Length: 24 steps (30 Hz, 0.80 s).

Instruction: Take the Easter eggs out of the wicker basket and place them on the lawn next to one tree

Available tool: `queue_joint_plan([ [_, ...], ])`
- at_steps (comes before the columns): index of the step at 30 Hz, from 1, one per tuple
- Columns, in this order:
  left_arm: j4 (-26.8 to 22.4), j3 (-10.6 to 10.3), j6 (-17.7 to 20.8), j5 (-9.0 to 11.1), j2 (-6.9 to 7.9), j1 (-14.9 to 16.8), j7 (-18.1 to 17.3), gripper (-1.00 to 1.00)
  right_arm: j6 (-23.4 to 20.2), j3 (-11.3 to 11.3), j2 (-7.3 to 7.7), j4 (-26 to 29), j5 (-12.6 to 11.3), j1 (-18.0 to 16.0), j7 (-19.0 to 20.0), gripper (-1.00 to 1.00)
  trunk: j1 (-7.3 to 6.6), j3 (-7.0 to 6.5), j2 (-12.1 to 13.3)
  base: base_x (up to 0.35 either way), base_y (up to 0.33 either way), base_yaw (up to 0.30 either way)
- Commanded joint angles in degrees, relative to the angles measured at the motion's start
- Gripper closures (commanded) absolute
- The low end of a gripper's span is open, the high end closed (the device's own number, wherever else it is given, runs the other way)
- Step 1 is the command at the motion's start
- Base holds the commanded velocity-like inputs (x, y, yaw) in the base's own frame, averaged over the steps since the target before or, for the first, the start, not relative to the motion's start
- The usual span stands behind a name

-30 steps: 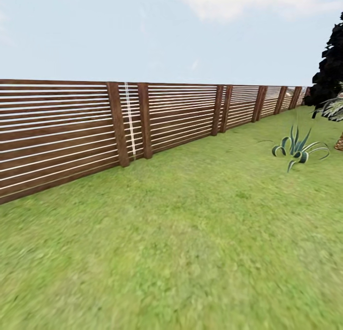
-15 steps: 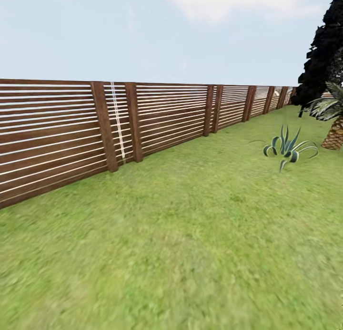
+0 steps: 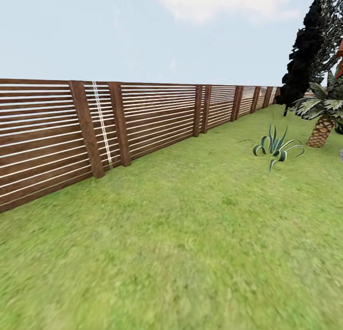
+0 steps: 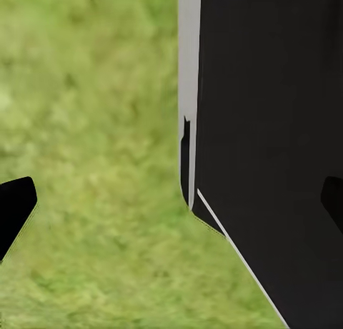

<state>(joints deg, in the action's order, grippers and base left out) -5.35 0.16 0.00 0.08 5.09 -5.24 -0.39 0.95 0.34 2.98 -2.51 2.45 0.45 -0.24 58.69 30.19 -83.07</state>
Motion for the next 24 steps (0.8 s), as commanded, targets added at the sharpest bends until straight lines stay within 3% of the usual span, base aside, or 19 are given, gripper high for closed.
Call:
queue_joint_plan([
  [1,-0.11,0.01,0.00,0.01,0.01,-0.04,-0.04,-1.00,0.10,0.00,0.01,-0.04,0.23,-0.01,-0.03,-1.00,0.04,0.03,-0.01,0.335,0.000,-0.001],
  [24,-0.10,0.01,0.02,-0.11,0.01,-0.04,-0.04,-1.00,0.10,0.02,0.01,-0.02,0.23,-0.01,-0.03,-1.00,0.04,0.03,-0.01,0.335,0.000,0.000],
])
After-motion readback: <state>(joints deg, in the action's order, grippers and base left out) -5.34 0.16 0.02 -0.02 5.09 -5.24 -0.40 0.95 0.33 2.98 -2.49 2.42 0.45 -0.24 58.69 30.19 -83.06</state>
